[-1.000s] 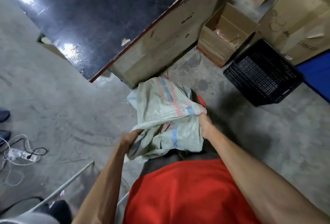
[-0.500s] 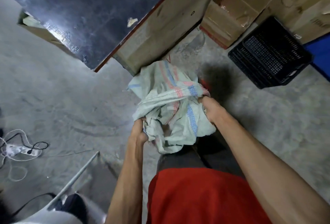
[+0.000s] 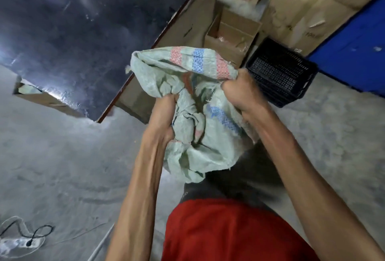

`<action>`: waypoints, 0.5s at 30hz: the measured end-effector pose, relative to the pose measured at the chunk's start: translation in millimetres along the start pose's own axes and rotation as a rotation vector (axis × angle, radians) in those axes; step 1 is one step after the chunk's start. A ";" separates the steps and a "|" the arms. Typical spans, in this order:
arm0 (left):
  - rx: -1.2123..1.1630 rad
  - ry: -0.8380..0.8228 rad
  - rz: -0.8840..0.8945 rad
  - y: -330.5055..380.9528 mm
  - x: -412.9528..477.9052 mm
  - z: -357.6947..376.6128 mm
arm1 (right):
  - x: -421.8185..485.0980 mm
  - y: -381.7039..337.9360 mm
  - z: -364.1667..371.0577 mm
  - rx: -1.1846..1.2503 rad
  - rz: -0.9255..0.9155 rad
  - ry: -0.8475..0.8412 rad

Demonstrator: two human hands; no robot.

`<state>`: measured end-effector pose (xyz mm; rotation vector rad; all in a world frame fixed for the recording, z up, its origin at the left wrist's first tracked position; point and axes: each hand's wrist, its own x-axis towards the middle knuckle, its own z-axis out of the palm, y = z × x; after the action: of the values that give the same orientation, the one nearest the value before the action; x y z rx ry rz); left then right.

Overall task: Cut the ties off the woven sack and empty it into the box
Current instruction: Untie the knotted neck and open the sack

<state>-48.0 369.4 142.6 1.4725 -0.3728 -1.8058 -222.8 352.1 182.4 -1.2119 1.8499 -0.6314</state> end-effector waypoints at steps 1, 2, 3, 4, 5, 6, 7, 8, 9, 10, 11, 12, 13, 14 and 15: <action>0.015 -0.050 0.014 -2.2 -15.0 22.6 | -11.0 3.2 -21.1 0.031 -0.018 0.020; 0.034 -0.097 0.024 -8.3 -29.7 42.3 | -22.1 11.2 -40.2 0.069 -0.012 0.041; 0.059 -0.132 0.021 -16.5 -42.3 58.2 | -32.9 24.2 -57.3 0.108 0.003 0.065; 0.091 -0.164 0.008 -25.9 -57.5 74.3 | -45.0 38.6 -75.2 0.146 0.019 0.093; 0.116 -0.188 -0.013 -35.7 -71.9 89.2 | -55.2 55.3 -90.8 0.179 0.035 0.123; 0.127 -0.210 -0.020 -45.7 -82.4 102.5 | -66.3 70.5 -106.6 0.201 0.042 0.154; 0.135 -0.223 -0.031 -56.6 -93.6 116.7 | -76.8 85.4 -121.7 0.221 0.046 0.184; 0.144 -0.241 -0.045 -68.5 -104.2 130.4 | -87.9 100.4 -135.8 0.241 0.051 0.207; 0.156 -0.252 -0.061 -79.1 -114.8 144.1 | -98.0 115.5 -149.5 0.272 0.053 0.235; 0.173 -0.272 -0.067 -89.2 -122.3 157.9 | -107.2 129.2 -164.3 0.312 0.049 0.271; 0.193 -0.283 -0.087 -98.3 -129.2 172.8 | -114.3 143.2 -179.6 0.352 0.047 0.312; 0.200 -0.295 -0.096 -107.5 -134.7 187.6 | -123.1 154.4 -194.9 0.385 0.059 0.334; 0.205 -0.290 -0.100 -117.2 -137.8 201.0 | -131.0 165.6 -208.9 0.420 0.075 0.355; 0.215 -0.297 -0.109 -126.9 -139.1 214.6 | -139.6 174.6 -223.2 0.458 0.090 0.372; 0.210 -0.317 -0.118 -134.7 -143.5 228.5 | -146.7 183.7 -237.0 0.485 0.103 0.395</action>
<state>-303.7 507.5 223.4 1.3692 -0.6615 -2.1563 -484.4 555.5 223.4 -0.7015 1.9002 -1.2447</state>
